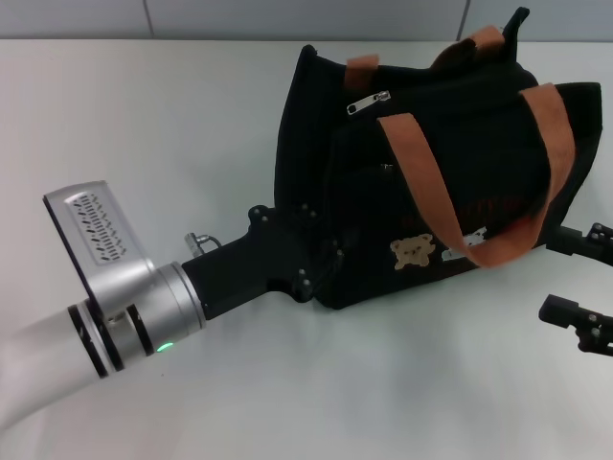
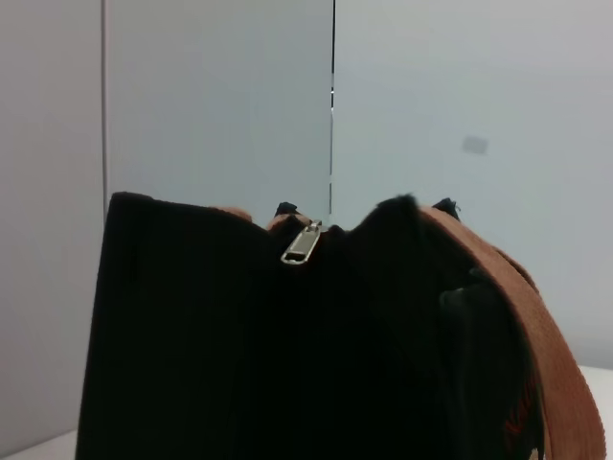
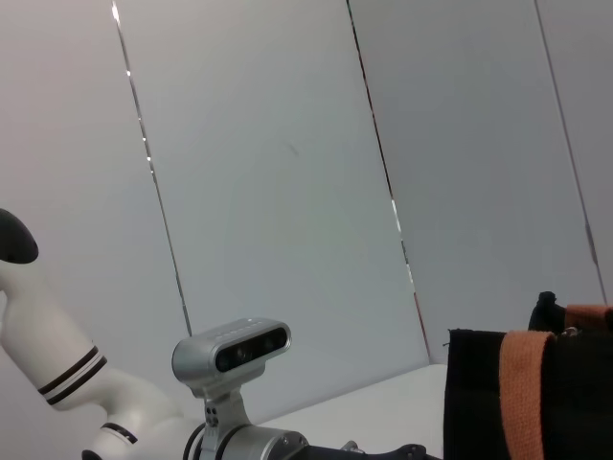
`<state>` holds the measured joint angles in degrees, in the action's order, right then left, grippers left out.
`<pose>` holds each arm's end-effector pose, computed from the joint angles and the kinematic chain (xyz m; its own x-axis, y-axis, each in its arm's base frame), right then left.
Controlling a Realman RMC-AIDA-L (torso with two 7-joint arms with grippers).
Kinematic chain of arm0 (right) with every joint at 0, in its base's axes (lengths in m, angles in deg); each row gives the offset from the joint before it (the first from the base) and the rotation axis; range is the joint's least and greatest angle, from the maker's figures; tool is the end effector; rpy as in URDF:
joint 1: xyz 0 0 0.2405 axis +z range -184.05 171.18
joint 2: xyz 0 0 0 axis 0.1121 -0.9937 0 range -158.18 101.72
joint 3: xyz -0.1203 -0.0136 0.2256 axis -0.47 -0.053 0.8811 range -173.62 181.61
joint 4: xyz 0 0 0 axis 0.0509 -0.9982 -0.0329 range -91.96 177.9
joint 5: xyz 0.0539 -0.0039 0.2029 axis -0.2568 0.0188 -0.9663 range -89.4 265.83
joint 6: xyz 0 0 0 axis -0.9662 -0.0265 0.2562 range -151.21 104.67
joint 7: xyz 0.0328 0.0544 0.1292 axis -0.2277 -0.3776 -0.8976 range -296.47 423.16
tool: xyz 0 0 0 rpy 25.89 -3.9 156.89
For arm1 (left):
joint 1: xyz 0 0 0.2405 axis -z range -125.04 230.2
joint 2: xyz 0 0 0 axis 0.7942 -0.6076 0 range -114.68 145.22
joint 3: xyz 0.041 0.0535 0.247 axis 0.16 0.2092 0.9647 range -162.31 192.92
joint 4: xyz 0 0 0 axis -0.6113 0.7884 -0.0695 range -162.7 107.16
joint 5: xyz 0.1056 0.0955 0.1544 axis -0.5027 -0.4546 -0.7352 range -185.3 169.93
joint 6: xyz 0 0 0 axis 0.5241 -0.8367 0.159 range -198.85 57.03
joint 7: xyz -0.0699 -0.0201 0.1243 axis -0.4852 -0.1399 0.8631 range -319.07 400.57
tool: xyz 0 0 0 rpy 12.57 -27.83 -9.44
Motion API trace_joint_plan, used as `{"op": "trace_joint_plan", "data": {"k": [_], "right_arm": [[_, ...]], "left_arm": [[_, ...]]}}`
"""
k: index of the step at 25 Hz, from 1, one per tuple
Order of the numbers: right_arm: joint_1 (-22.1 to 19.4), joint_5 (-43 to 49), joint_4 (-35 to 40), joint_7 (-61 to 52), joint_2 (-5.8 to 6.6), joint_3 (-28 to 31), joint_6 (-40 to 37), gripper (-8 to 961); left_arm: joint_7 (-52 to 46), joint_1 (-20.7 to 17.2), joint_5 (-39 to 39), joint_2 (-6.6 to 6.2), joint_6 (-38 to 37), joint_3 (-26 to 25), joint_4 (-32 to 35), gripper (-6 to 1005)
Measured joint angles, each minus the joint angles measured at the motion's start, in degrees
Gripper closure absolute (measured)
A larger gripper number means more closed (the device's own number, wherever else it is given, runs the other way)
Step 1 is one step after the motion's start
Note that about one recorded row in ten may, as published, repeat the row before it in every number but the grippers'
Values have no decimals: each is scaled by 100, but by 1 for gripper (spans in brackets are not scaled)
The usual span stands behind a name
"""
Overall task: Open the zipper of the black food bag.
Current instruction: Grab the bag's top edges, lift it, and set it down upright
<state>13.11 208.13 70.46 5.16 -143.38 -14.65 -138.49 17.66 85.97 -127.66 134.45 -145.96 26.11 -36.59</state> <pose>0.3092 0.2271 0.0396 0.6517 -0.1796 -0.7369 -0.3799 -0.9182 -0.1121 -0.2510 0.2832 -0.1094 0.7579 0.0525 0.6503 0.3695 -0.8560 -0.3615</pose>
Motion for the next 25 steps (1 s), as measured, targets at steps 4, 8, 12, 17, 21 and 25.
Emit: {"op": "trace_joint_plan", "data": {"k": [4, 8, 12, 17, 21, 25], "right_arm": [[-71, -37, -5, 0, -6, 28, -18, 170], [-111, -69, -21, 0, -7, 82, -24, 171], [-117, -72, -24, 0, -8, 81, -26, 173], [-107, -75, -40, 0, -8, 79, 124, 174], [-72, -74, -48, 34, -10, 75, 292, 176], [25, -155, -61, -42, -24, 77, 466, 177]], "left_arm": [[258, -5, -27, 0, 113, -114, -136, 687], [268, -9, -40, 0, 109, -117, -138, 819], [269, -52, -53, -26, 18, -86, -83, 865], [55, -109, -261, -47, -244, -20, 400, 912], [-230, -236, -328, -62, -1018, 8, 1138, 920], [-1031, -261, -350, -97, -1863, 24, 2336, 920]]}}
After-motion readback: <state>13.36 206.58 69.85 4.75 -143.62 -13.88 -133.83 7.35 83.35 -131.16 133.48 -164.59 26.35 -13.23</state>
